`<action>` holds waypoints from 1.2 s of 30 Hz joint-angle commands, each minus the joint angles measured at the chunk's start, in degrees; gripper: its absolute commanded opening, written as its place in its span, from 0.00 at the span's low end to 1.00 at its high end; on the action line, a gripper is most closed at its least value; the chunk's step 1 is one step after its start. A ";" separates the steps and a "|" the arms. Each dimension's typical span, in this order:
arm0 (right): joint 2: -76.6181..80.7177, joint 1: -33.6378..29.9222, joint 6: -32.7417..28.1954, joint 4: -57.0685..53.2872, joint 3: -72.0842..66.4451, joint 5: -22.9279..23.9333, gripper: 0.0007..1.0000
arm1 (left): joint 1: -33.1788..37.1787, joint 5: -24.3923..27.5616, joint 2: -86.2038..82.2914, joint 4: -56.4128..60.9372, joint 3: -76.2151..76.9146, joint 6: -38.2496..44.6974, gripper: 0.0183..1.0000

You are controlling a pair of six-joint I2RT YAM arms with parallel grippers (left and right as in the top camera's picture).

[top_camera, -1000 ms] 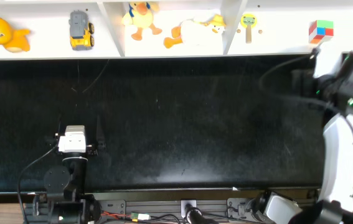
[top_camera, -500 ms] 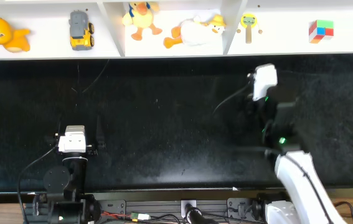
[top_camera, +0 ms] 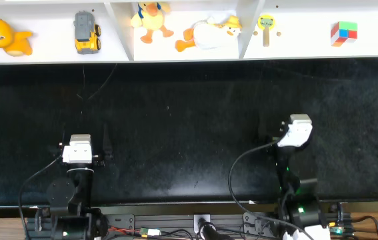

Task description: Store Toys

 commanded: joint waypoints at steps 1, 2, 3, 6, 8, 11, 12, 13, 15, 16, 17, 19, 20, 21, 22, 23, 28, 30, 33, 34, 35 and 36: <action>-6.82 0.15 0.44 0.48 -2.71 0.00 1.00 | 0.00 -0.68 -0.63 0.15 -0.39 1.01 1.00; -8.20 0.17 0.44 0.48 -3.21 -0.04 0.99 | 0.00 -0.68 -0.63 0.15 -0.39 1.01 1.00; -9.77 0.17 0.46 0.44 -3.89 -0.02 0.99 | 0.00 -0.68 -0.63 0.15 -0.39 1.01 1.00; -14.53 0.17 0.46 -4.07 -4.96 -0.07 1.00 | 0.00 -0.68 -0.63 0.15 -0.39 1.01 1.00; -17.20 0.15 0.46 -7.10 -4.98 -0.48 1.00 | 0.00 -0.68 -0.63 0.15 -0.39 1.01 1.00; -21.22 0.20 0.46 -7.04 -4.98 -0.59 1.00 | 0.00 -0.68 -0.63 0.15 -0.39 1.01 1.00; -22.95 0.20 0.46 -7.23 -4.98 -0.59 1.00 | 0.00 -0.68 -0.63 0.15 -0.39 1.01 1.00; -24.57 0.20 0.46 -7.19 -4.98 -0.59 1.00 | 0.00 -0.68 -0.63 0.15 -0.39 1.01 1.00; -25.03 0.20 0.48 -5.60 -4.98 -0.44 1.00 | 0.00 -0.68 -0.63 0.15 -0.39 1.01 1.00; -25.33 0.22 0.46 -5.95 -4.98 -0.46 1.00 | 0.00 -0.68 -0.63 0.15 -0.39 1.01 1.00; -25.40 0.22 0.46 -6.60 -4.98 -0.44 1.00 | 0.00 -0.68 -0.63 0.15 -0.39 1.01 1.00; -25.38 0.20 0.48 -7.26 -4.98 -0.61 1.00 | 0.00 -0.68 -0.63 0.15 -0.39 1.01 1.00; -25.38 -0.50 0.48 -7.17 -4.98 -0.59 1.00 | 0.00 -0.68 -0.63 0.15 -0.39 1.01 1.00; -25.38 -1.73 0.48 -7.21 -4.98 -0.63 1.00 | 0.00 -0.68 -0.63 0.15 -0.39 1.01 1.00; -25.38 -3.21 0.46 -7.23 -4.98 -0.59 0.99 | 0.00 -0.68 -0.63 0.15 -0.39 1.01 1.00; -25.38 -4.42 0.46 -7.21 -4.98 -0.59 0.99 | 0.00 -0.68 -0.63 0.15 -0.39 1.01 1.00; -25.38 -6.54 0.46 -7.23 -4.98 -0.59 1.00 | 0.00 -0.68 -0.63 0.15 -0.39 1.01 1.00; -25.38 -6.54 0.46 -7.26 -4.98 -0.61 1.00 | 0.00 -0.68 -0.63 0.15 -0.39 1.01 1.00; -25.35 -6.54 0.46 -7.26 -4.98 -0.59 0.99 | 0.00 -0.68 -0.63 0.15 -0.39 1.01 1.00; -25.35 -6.54 0.48 -7.26 -4.98 -0.59 0.99 | 0.00 -0.68 -0.63 0.15 -0.39 1.01 1.00; -25.35 -6.54 0.46 -7.26 -4.98 -0.59 1.00 | 0.00 -0.68 -0.63 0.15 -0.39 1.01 1.00; -25.35 -6.51 0.46 -7.26 -4.98 -0.59 1.00 | 0.00 -0.68 -0.63 0.15 -0.39 1.01 1.00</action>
